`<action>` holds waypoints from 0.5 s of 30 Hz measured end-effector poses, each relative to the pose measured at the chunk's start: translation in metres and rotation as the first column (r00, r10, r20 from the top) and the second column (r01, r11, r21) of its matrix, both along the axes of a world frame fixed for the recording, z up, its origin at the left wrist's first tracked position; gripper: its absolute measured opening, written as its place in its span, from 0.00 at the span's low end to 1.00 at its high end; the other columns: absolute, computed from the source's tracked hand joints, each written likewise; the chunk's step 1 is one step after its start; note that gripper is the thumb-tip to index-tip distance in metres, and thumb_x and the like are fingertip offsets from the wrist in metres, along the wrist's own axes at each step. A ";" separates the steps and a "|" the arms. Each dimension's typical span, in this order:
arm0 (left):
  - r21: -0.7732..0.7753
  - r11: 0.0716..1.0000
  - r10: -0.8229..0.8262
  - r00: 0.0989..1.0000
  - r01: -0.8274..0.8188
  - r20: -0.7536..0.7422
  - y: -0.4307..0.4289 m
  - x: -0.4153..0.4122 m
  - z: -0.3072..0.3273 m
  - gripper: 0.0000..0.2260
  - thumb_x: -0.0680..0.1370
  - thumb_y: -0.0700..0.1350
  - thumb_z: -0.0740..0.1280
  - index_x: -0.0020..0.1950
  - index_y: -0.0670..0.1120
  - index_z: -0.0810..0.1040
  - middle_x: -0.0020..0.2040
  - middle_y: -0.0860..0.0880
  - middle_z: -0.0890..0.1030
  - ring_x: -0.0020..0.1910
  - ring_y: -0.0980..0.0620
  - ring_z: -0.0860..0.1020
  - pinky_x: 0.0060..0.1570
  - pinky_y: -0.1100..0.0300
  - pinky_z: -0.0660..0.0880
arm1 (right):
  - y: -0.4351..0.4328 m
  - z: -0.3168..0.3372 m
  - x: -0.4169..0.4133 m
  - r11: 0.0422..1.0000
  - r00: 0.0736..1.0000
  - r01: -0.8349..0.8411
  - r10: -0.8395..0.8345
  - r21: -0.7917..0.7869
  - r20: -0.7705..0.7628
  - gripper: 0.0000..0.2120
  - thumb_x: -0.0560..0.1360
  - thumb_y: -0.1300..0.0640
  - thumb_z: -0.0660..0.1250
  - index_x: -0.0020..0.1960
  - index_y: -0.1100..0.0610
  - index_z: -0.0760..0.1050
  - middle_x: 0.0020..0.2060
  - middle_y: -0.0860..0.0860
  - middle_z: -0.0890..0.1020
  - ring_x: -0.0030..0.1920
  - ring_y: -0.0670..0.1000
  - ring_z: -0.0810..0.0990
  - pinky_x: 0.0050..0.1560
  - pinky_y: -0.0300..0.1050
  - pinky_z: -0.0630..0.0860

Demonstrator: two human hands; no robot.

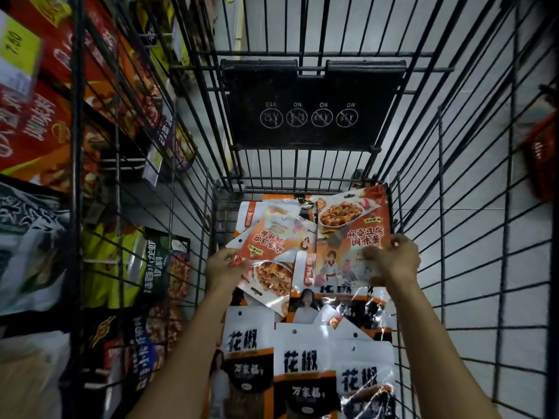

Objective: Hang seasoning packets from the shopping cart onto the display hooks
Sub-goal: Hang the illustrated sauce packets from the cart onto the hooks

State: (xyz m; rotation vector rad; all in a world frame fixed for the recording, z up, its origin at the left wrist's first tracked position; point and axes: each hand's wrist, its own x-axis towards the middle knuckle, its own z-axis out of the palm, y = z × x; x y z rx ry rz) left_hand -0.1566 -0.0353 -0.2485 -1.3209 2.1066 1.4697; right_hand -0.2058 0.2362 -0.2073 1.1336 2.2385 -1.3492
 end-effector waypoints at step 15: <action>-0.319 0.859 -0.475 0.856 0.401 -0.202 -0.018 0.006 0.135 0.09 0.70 0.35 0.74 0.48 0.44 0.83 0.41 0.53 0.81 0.36 0.66 0.76 0.33 0.71 0.71 | -0.001 0.042 0.066 0.996 0.997 -0.076 0.075 0.043 0.028 0.14 0.69 0.65 0.73 0.54 0.60 0.76 0.51 0.59 0.83 0.34 0.48 0.75 0.32 0.38 0.71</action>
